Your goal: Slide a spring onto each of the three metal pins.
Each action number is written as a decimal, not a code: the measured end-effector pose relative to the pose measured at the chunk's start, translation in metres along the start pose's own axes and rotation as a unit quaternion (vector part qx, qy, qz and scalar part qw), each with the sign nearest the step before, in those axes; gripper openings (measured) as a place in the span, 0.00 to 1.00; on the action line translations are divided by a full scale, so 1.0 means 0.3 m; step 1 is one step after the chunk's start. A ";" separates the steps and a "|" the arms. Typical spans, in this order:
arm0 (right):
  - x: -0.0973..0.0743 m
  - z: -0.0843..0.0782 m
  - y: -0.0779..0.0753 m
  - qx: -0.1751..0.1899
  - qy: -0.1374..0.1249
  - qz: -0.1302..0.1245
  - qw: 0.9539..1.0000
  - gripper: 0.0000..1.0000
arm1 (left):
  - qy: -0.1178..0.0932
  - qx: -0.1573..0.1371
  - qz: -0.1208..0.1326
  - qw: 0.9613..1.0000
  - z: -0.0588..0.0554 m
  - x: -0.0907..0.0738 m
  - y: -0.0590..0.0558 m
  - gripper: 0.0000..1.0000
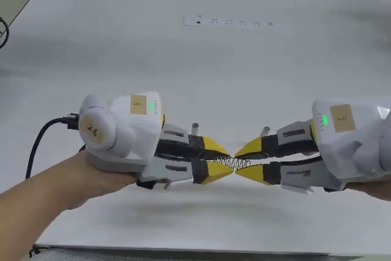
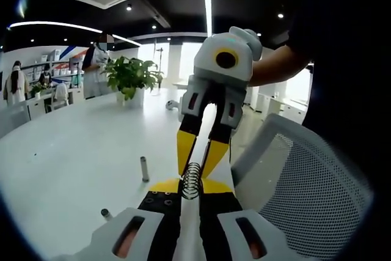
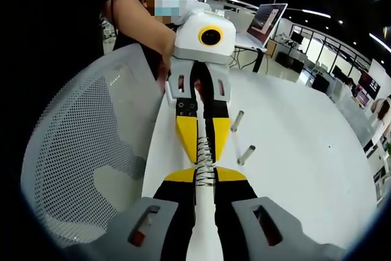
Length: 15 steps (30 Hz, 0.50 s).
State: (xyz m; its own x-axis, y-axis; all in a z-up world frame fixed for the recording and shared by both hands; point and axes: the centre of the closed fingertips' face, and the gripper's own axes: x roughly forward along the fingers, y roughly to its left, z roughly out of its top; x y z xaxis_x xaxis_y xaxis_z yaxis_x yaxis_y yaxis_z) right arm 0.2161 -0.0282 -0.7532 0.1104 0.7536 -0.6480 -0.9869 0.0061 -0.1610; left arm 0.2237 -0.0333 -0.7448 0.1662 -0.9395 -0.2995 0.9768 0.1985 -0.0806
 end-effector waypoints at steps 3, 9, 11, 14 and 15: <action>0.000 -0.002 0.001 0.002 0.001 -0.002 1.000 0.08 | 0.002 0.002 -0.001 1.000 -0.001 0.001 -0.002 0.02; -0.004 -0.004 0.002 0.010 0.003 -0.002 1.000 0.09 | 0.003 -0.002 -0.005 1.000 -0.001 0.001 -0.008 0.02; -0.006 -0.006 0.003 0.013 0.004 -0.001 1.000 0.09 | 0.001 -0.003 -0.006 1.000 0.001 0.003 -0.008 0.02; -0.010 -0.012 0.005 0.018 0.008 0.003 1.000 0.11 | 0.000 -0.003 -0.006 1.000 0.003 0.005 -0.010 0.02; -0.012 -0.014 0.007 0.022 0.009 0.006 1.000 0.11 | 0.000 -0.005 -0.007 1.000 0.003 0.004 -0.011 0.02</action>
State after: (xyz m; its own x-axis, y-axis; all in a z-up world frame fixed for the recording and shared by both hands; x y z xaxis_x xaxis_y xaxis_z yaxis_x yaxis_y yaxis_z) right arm 0.2141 -0.0337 -0.7543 0.0996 0.7419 -0.6630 -0.9925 0.0264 -0.1196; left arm 0.2207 -0.0355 -0.7442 0.1519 -0.9421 -0.2988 0.9778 0.1873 -0.0935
